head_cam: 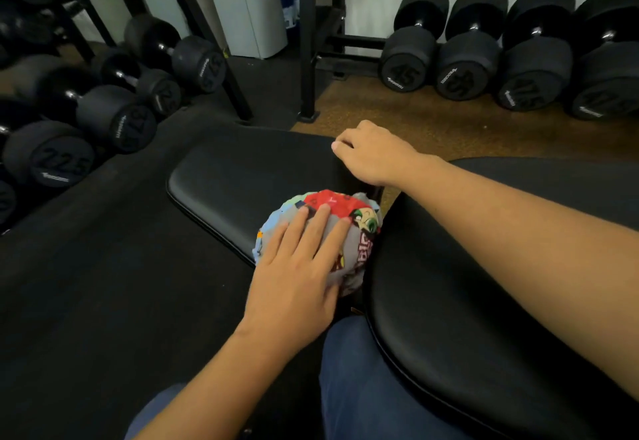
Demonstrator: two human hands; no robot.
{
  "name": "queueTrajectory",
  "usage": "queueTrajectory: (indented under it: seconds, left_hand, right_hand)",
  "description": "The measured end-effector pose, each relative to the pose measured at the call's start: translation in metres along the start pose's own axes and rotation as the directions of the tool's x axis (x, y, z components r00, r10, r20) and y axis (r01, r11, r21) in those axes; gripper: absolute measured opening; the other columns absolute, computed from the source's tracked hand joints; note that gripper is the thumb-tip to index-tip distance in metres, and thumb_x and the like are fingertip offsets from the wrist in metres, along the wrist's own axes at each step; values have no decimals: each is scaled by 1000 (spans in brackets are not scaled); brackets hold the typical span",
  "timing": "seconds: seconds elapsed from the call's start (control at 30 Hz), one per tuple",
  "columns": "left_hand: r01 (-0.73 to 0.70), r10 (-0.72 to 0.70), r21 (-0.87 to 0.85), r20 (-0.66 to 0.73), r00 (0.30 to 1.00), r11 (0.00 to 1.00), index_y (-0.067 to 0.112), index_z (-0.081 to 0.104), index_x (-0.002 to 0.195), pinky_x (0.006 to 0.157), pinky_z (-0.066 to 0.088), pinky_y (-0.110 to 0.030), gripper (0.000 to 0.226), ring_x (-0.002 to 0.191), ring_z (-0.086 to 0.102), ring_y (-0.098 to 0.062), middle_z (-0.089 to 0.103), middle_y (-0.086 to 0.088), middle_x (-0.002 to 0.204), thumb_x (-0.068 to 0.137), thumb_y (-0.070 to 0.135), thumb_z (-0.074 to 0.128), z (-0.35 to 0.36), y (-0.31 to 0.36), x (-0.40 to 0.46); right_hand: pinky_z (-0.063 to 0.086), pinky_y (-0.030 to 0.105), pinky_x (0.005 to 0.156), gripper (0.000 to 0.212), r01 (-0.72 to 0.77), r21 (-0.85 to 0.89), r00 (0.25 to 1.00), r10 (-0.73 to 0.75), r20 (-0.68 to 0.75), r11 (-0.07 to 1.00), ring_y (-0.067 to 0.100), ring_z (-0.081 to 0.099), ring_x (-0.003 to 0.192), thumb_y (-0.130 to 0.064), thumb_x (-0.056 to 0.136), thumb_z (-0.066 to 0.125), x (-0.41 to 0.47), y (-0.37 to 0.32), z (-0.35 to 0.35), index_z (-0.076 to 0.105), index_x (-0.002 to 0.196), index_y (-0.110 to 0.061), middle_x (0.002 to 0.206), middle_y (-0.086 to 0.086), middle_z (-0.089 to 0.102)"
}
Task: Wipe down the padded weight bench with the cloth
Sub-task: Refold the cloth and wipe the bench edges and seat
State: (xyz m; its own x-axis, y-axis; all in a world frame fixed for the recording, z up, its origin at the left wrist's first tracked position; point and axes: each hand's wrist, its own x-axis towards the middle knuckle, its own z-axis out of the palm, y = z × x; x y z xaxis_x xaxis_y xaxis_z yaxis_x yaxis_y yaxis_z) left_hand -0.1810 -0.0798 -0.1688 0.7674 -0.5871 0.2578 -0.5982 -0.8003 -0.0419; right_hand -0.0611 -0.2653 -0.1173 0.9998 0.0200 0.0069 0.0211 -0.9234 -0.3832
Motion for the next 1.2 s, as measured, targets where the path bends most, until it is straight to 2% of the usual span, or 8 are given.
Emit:
queueTrajectory:
  seconds: [0.23,0.43,0.53,0.67,0.8,0.9,1.03,1.2]
  left_hand:
    - [160,-159,-20,17,987,987,18,40,141,110,31,-48,71,137,36,-33,42,-11,147,81,57,45,7,9,31]
    - [-2,-27,-126,-225,974,992,13,47,137,110,33,-48,62,137,37,-32,45,-13,145,87,47,59,19,-19,-23]
    - [-62,2,-207,-283,959,976,11,49,136,111,33,-46,66,138,36,-29,43,-13,146,85,52,61,22,-37,-26]
    - [-47,-17,-319,-196,980,947,13,43,140,116,25,-40,81,144,24,-22,31,-10,153,78,59,65,23,-72,-32]
    - [91,-99,-403,2,995,911,30,19,149,118,10,-35,94,148,-3,-11,1,8,161,73,68,59,14,-92,-36]
    - [123,-108,-442,59,992,889,27,10,151,119,2,-40,93,145,-17,-9,-13,9,160,74,51,56,0,-71,-35]
    - [98,-157,-514,-72,985,852,22,23,150,118,-9,-48,73,148,-3,-12,7,5,161,84,47,41,2,-25,-31]
    - [285,-493,-618,-192,849,732,17,50,134,116,16,-53,62,140,26,-14,37,10,142,82,52,49,23,-71,-6]
  right_hand:
    - [41,42,95,44,115,80,992,-110,-63,990,25,49,116,-42,100,32,6,-22,6,56,129,-20,129,9,48]
    - [40,45,98,46,95,83,995,-93,-16,992,30,49,114,-45,100,27,11,-19,11,61,118,-19,121,11,50]
    - [39,47,99,46,78,88,997,-78,-6,993,30,48,115,-45,99,27,11,-15,11,60,117,-18,121,11,50]
    - [39,40,95,47,70,111,997,-67,-25,991,28,49,114,-43,100,28,10,-10,6,59,123,-18,122,10,50]
    - [38,38,92,46,93,134,995,-90,-30,987,28,49,113,-43,100,29,11,-11,5,59,124,-18,119,8,49]
    - [39,38,89,45,105,146,994,-102,-26,984,27,50,111,-43,100,29,12,-12,7,60,121,-19,115,6,49]
    - [37,35,85,45,103,160,995,-99,-33,982,25,51,111,-42,101,30,12,-15,7,59,125,-19,123,7,50]
    - [40,40,95,45,98,143,995,-96,-17,985,26,50,115,-43,101,29,11,-18,8,58,127,-20,128,7,49]
